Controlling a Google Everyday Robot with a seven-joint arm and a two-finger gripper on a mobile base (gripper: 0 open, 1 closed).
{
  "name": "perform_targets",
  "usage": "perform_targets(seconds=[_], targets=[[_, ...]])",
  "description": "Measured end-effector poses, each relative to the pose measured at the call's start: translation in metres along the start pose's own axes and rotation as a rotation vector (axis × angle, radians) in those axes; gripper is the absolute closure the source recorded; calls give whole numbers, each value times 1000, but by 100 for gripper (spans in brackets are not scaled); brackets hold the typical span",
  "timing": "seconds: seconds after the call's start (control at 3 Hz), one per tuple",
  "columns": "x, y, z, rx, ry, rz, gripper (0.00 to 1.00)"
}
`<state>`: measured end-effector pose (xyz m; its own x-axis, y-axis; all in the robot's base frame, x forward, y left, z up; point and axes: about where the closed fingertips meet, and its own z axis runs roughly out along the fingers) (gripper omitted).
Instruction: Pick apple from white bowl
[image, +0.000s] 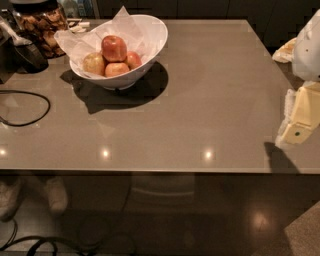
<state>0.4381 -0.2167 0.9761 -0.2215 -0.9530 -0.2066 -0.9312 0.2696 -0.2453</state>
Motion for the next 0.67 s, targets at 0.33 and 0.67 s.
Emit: perform_targets(seconds=[0.33,0.67], targets=[[0,0,0,0,0,0,0],[-13,-13,-1,3,-49,30,0]])
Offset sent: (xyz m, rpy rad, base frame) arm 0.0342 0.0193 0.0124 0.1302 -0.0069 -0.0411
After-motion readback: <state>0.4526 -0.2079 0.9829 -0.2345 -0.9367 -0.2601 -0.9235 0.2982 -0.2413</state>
